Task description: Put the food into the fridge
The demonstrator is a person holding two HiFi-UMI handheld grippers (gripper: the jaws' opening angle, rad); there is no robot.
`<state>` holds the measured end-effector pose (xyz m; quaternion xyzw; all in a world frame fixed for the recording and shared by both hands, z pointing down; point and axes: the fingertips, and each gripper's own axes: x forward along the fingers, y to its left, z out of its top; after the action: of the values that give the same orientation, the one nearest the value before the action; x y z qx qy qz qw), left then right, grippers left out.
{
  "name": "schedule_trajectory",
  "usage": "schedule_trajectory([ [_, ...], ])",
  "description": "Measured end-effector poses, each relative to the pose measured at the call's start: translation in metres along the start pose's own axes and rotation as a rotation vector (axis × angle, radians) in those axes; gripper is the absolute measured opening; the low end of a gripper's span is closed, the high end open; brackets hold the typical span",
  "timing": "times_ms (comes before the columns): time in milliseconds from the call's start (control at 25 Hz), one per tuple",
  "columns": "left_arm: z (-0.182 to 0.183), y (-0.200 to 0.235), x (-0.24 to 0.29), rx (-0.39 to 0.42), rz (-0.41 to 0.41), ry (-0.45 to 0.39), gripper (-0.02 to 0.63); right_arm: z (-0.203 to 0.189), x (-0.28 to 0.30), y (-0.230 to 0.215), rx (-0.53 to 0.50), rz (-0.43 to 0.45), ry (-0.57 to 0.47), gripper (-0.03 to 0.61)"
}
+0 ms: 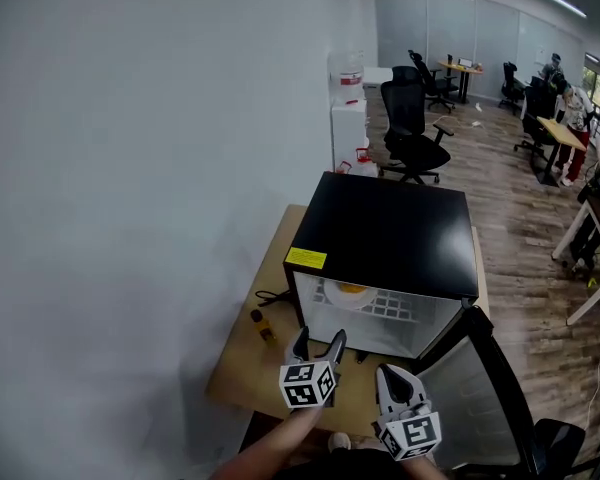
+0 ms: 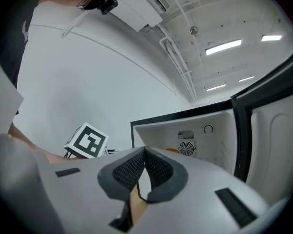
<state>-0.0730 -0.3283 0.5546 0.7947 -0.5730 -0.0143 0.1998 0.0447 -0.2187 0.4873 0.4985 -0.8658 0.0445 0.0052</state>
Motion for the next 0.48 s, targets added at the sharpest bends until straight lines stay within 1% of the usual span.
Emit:
schedule_trajectory([
  [120, 0.007, -0.013, -0.042, 0.005, -0.06, -0.04, 0.342, 0.002, -0.015, 0.02, 0.0, 0.003, 0.001, 0.058],
  [280, 0.013, -0.031, -0.097, 0.027, -0.146, -0.097, 0.341, -0.006, -0.035, 0.046, 0.004, 0.013, 0.008, 0.06],
  [360, 0.016, -0.038, -0.124, 0.053, -0.158, -0.131, 0.339, -0.009, -0.042, 0.056, -0.001, 0.015, 0.004, 0.059],
  [480, 0.018, -0.044, -0.165, 0.077, -0.151, -0.165, 0.325, -0.005, -0.056, 0.075, -0.001, 0.022, -0.004, 0.06],
])
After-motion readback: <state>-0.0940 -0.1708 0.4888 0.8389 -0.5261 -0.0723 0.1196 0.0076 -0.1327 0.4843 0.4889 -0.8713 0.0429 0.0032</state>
